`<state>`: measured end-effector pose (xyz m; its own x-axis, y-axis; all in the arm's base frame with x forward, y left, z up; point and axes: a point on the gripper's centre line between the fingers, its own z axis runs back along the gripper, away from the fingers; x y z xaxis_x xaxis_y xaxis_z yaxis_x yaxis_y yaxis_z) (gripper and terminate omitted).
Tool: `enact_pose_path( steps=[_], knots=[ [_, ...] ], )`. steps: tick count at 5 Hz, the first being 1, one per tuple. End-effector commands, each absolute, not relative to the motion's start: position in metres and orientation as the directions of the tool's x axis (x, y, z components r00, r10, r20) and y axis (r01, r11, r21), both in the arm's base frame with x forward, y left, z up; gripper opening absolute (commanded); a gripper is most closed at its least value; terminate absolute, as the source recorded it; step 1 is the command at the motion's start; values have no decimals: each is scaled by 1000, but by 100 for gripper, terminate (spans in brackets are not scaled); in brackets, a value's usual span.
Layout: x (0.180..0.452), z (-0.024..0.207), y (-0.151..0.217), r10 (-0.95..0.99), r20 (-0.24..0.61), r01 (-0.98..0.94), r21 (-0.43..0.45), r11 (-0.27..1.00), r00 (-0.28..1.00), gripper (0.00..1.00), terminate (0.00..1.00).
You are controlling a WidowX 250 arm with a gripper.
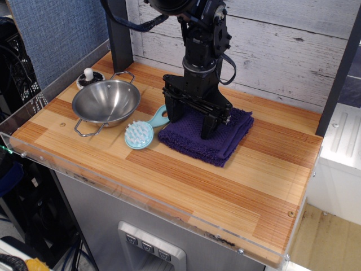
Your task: Move the towel to bottom but keep in middle
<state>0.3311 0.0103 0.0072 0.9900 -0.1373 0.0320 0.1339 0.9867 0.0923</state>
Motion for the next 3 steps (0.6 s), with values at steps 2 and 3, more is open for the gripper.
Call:
enact_pose_path(
  steps=[2,3],
  knots=[
    [253,10,8,-266,-126,274,56,960,956,100,0],
    [239,11,11,-248,-137,258,64,964,959,100,0]
  ],
)
